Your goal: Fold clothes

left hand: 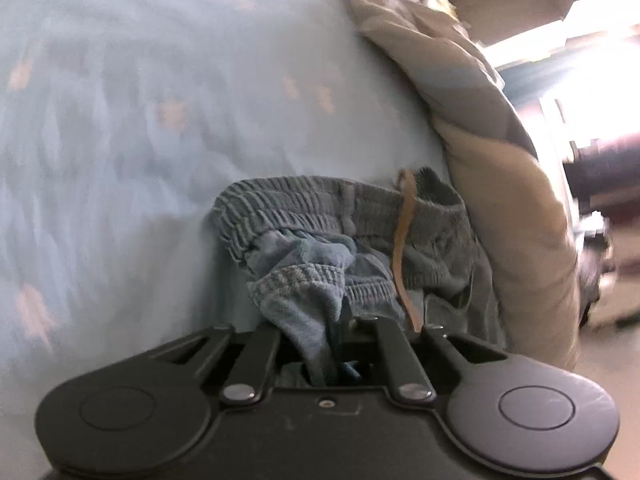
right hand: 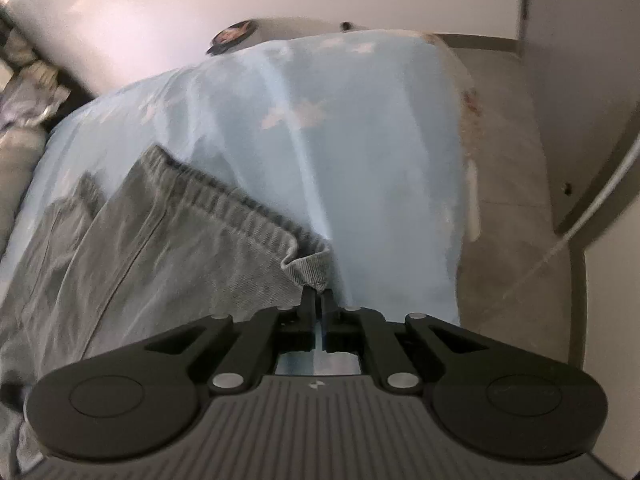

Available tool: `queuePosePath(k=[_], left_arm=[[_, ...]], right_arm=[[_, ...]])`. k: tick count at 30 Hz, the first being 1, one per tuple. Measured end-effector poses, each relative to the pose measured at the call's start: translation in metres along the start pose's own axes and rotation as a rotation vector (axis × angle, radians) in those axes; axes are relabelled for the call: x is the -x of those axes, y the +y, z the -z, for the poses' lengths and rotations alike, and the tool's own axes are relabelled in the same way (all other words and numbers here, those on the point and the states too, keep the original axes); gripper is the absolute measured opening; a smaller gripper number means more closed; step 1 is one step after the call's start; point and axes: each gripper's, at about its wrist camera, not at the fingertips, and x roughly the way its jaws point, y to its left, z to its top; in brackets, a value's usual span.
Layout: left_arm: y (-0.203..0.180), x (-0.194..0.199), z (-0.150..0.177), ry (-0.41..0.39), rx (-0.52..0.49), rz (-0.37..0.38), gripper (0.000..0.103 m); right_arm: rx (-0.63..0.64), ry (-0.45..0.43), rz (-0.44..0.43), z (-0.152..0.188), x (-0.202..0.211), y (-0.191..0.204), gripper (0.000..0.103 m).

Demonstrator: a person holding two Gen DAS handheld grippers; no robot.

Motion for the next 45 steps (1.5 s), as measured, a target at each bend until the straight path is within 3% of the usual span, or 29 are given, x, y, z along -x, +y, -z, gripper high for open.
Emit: queuePosePath(k=[3, 5, 8, 9, 14, 18, 21, 26, 31, 34, 40, 45], left_arm=[[-0.023, 0.011, 0.007, 0.01, -0.14, -0.044, 0.019], [-0.041, 0.021, 0.013, 0.011, -0.224, -0.077, 0.029], [-0.074, 0.035, 0.027, -0.028, -0.382, -0.177, 0.058], [-0.084, 0.041, 0.034, -0.029, -0.441, -0.192, 0.063], [-0.135, 0.057, 0.078, 0.013, -0.698, -0.192, 0.065], [-0.184, 0.041, 0.126, 0.04, -0.822, -0.125, 0.065], [-0.224, 0.017, 0.176, 0.053, -0.906, -0.059, 0.065], [-0.275, -0.041, 0.292, 0.074, -1.085, 0.045, 0.065], [-0.293, -0.107, 0.388, 0.117, -1.169, 0.052, 0.064], [-0.296, -0.132, 0.428, 0.146, -1.172, 0.008, 0.064], [-0.3, -0.151, 0.468, 0.179, -1.181, -0.068, 0.064], [-0.302, -0.161, 0.481, 0.196, -1.174, -0.132, 0.064]], right_arm=[[0.088, 0.013, 0.004, -0.007, 0.012, 0.006, 0.021], [0.157, 0.006, 0.015, -0.013, 0.024, 0.012, 0.043], [0.245, -0.004, -0.007, -0.02, 0.044, 0.027, 0.044], [0.273, -0.006, -0.017, -0.022, 0.051, 0.033, 0.044], [0.369, 0.002, -0.142, -0.035, 0.068, 0.079, 0.044], [0.389, 0.018, -0.249, -0.055, 0.053, 0.117, 0.045], [0.399, 0.047, -0.336, -0.075, 0.024, 0.147, 0.045], [0.437, 0.091, -0.456, -0.103, -0.057, 0.196, 0.044], [0.469, 0.142, -0.503, -0.128, -0.12, 0.225, 0.041], [0.495, 0.181, -0.552, -0.143, -0.141, 0.232, 0.041], [0.587, 0.253, -0.64, -0.157, -0.171, 0.238, 0.04], [0.612, 0.296, -0.704, -0.152, -0.189, 0.247, 0.034]])
